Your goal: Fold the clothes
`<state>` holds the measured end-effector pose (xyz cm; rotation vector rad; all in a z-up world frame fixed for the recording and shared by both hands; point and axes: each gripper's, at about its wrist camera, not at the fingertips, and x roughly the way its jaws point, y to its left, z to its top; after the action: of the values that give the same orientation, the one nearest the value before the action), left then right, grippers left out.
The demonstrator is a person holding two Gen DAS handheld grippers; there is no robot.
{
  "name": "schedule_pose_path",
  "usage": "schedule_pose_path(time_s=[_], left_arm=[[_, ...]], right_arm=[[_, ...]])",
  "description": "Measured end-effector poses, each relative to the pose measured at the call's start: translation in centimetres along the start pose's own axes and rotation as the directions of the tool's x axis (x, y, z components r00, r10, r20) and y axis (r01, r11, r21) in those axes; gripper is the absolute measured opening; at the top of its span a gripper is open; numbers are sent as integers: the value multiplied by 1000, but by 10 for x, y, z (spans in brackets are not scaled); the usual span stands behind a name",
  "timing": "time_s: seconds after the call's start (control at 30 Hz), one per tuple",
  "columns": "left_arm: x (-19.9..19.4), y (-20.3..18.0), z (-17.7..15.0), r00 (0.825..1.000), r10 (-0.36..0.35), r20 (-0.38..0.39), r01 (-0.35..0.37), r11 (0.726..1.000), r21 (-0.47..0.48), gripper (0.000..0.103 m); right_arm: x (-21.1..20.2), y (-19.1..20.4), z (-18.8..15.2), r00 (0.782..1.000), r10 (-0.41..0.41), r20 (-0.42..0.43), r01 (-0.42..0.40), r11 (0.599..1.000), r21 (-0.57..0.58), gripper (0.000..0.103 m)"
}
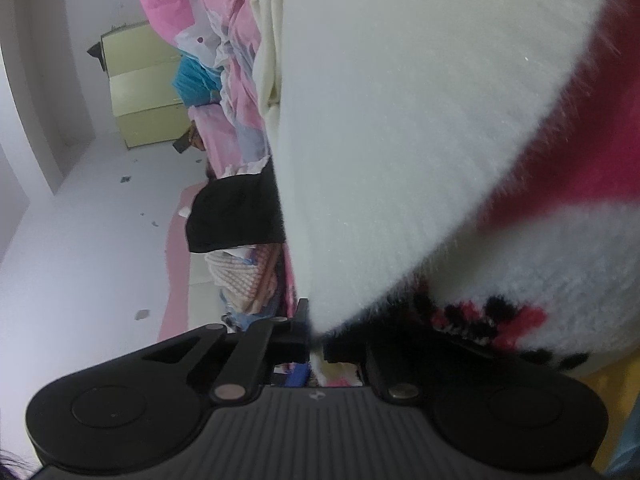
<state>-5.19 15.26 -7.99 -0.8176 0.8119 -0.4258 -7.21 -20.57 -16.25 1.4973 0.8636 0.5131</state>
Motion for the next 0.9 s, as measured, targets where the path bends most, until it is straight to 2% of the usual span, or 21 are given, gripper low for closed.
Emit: schedule_pose_path(time_s=[0.2, 0.33, 0.53, 0.7, 0.83, 0.9], left_arm=[[16, 21, 3, 992, -108, -63, 94, 978, -184, 63], [28, 29, 4, 987, -140, -78, 118, 963, -241, 64], [44, 21, 12, 982, -171, -82, 147, 958, -245, 63], [60, 6, 14, 982, -154, -111, 132, 974, -182, 59], [69, -2, 13, 984, -114, -134, 97, 987, -124, 47], [71, -3, 12, 985, -96, -141, 82, 991, -104, 43]], right_arm=[[-3, 5, 3, 999, 47, 6, -48, 999, 13, 4], [-3, 1, 3, 999, 52, -1, -52, 998, 30, 4], [-3, 0, 3, 999, 53, -6, -53, 998, 31, 4], [-5, 3, 4, 998, 63, -7, -63, 998, 5, 4], [-9, 6, 5, 997, 75, -16, -75, 997, -28, 4], [-15, 10, 5, 998, 54, -26, -55, 996, -75, 5]])
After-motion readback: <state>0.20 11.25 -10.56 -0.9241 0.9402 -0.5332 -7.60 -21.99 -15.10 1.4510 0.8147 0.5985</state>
